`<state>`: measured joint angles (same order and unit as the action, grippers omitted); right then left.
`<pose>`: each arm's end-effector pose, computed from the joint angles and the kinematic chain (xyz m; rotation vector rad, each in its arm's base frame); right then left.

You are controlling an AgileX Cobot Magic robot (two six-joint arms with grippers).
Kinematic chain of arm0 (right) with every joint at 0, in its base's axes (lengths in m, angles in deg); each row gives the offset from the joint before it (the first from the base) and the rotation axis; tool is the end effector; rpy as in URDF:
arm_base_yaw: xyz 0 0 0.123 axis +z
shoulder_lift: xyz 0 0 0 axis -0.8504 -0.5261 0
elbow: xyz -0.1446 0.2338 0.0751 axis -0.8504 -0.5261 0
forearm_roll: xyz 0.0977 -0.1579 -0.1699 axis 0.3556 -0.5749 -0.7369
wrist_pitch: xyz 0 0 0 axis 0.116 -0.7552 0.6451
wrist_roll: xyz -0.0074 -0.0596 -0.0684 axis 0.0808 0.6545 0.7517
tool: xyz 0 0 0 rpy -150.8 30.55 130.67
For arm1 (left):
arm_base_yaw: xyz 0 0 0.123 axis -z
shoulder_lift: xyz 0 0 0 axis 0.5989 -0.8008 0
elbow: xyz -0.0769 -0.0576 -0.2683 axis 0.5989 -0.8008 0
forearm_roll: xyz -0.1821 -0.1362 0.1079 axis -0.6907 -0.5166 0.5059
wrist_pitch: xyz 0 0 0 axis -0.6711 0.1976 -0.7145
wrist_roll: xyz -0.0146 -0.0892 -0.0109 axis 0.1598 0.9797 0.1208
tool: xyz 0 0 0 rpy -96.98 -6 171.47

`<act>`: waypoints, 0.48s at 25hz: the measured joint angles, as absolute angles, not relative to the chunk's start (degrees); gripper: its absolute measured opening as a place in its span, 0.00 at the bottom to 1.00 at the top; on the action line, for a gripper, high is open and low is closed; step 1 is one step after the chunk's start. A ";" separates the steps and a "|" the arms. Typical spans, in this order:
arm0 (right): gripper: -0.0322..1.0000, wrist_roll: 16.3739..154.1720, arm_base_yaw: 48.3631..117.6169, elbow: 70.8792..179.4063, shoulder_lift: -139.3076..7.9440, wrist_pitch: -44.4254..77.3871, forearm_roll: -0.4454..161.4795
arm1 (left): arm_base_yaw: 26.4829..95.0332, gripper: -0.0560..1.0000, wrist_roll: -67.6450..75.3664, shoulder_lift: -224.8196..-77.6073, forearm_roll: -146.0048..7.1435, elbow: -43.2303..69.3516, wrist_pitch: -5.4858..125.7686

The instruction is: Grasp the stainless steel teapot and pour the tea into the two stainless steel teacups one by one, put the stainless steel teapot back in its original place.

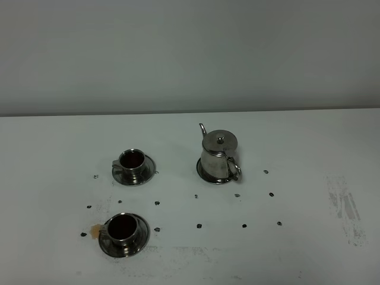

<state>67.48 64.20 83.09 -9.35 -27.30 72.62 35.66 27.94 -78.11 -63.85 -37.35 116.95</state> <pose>0.0372 0.0039 0.3315 -0.1953 2.0270 0.0096 -0.0060 -0.0112 0.2805 0.1632 2.0200 -0.0427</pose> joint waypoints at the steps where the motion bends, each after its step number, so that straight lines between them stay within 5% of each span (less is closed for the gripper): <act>1: 0.27 66.56 64.20 82.51 -7.72 -29.28 72.62 | 35.66 0.51 27.94 -78.11 -63.85 -37.35 116.95; 12: 0.27 64.29 63.75 73.67 1.56 -35.61 72.22 | 35.66 0.51 27.94 -78.11 -63.85 -37.35 116.95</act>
